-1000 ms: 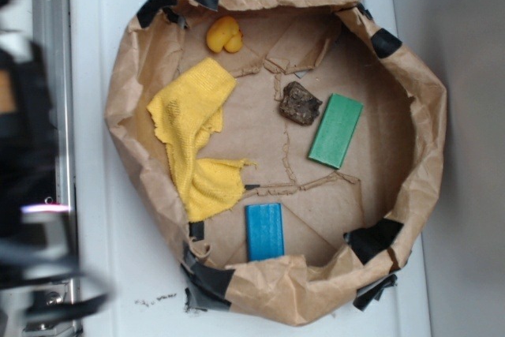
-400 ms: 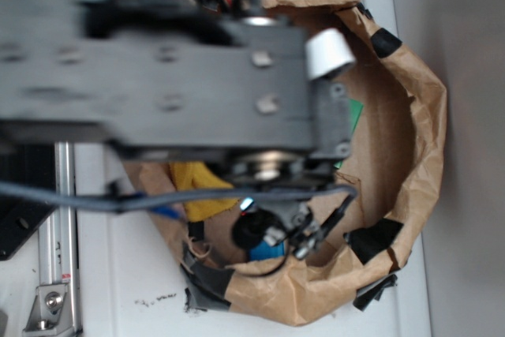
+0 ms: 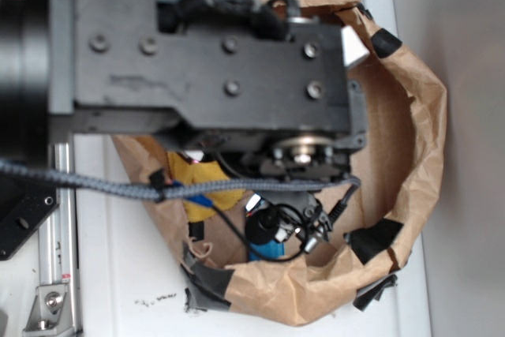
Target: Grab the blue block.
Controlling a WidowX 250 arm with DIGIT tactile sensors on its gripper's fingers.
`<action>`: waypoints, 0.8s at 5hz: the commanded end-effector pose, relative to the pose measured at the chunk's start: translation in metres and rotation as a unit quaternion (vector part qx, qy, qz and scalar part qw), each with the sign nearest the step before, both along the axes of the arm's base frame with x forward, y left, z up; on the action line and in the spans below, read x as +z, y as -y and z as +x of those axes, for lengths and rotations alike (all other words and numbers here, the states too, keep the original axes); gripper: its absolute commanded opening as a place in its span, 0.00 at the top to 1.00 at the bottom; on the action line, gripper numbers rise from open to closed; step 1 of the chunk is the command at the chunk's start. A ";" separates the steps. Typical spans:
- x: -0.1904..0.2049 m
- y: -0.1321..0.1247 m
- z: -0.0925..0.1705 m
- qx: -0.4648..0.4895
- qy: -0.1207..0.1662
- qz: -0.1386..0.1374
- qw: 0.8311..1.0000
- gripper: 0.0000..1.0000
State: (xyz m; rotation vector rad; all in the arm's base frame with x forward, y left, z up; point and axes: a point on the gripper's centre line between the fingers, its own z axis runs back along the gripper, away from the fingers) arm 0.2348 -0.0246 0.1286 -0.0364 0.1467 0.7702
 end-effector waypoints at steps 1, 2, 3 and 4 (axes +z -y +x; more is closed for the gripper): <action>-0.025 0.006 0.017 0.087 0.057 -0.042 0.994 0.00; -0.043 0.016 0.033 0.146 0.054 -0.053 0.986 0.00; -0.060 0.025 0.035 0.173 0.043 -0.070 0.981 0.00; -0.082 0.040 0.020 0.168 0.023 -0.080 0.982 0.00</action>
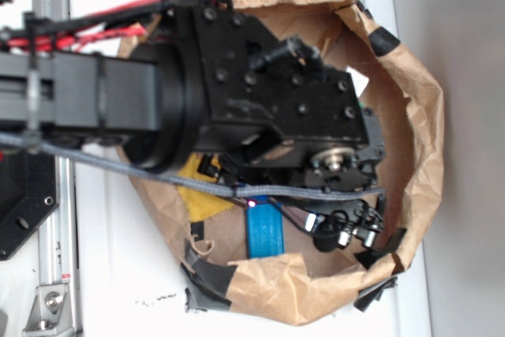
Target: Grab the blue block.
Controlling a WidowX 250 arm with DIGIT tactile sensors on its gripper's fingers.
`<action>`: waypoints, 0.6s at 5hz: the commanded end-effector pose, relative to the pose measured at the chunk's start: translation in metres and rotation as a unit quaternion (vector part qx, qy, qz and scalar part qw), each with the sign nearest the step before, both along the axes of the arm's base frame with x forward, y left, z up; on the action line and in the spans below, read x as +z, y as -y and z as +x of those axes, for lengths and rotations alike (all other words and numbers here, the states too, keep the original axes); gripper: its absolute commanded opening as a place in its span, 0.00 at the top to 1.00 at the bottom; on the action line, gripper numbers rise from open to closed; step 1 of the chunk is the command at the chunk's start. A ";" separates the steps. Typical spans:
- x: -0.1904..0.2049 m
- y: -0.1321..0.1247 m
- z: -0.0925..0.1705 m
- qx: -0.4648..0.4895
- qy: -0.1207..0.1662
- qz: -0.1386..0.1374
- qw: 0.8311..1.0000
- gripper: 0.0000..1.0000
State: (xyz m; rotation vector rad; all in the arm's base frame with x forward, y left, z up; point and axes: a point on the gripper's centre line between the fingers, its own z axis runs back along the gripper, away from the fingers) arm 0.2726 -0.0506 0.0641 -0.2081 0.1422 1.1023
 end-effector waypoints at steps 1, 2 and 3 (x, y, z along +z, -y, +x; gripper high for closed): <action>-0.028 0.027 -0.034 -0.008 -0.012 -0.010 1.000 0.00; -0.040 0.034 -0.045 -0.015 -0.007 0.003 1.000 0.00; -0.053 0.032 -0.039 -0.022 0.000 0.026 0.999 0.00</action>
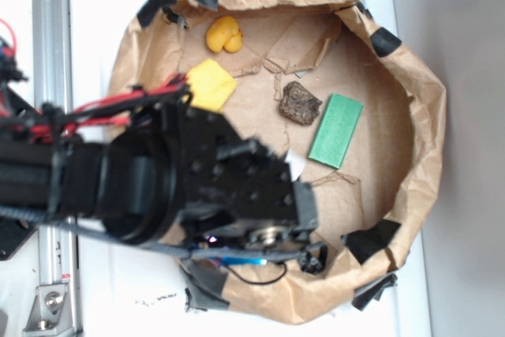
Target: Grab the blue block.
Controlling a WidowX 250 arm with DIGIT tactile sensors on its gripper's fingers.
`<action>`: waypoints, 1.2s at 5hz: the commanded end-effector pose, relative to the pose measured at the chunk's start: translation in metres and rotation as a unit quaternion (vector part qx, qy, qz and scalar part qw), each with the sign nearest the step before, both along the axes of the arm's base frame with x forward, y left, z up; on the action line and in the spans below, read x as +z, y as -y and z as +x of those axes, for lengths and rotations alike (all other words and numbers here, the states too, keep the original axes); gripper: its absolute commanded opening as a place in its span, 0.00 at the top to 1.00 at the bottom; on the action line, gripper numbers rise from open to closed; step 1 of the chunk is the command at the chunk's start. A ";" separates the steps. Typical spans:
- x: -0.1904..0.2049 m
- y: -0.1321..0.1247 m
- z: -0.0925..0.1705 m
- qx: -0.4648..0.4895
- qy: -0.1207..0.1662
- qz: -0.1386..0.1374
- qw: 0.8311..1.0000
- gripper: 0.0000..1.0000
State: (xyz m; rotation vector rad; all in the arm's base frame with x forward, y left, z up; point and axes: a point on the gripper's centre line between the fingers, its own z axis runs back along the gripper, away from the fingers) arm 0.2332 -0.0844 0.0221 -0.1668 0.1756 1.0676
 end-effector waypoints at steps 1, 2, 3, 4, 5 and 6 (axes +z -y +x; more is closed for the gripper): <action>-0.014 -0.014 0.012 -0.006 0.026 0.037 0.999 1.00; 0.011 -0.038 0.027 -0.080 0.052 0.070 0.993 1.00; 0.051 -0.072 0.041 -0.145 0.086 0.097 0.981 1.00; 0.101 -0.111 0.054 -0.227 0.125 0.083 0.962 1.00; 0.151 -0.116 0.053 -0.305 0.153 0.069 0.937 1.00; 0.164 -0.091 0.051 -0.387 0.142 0.084 0.907 1.00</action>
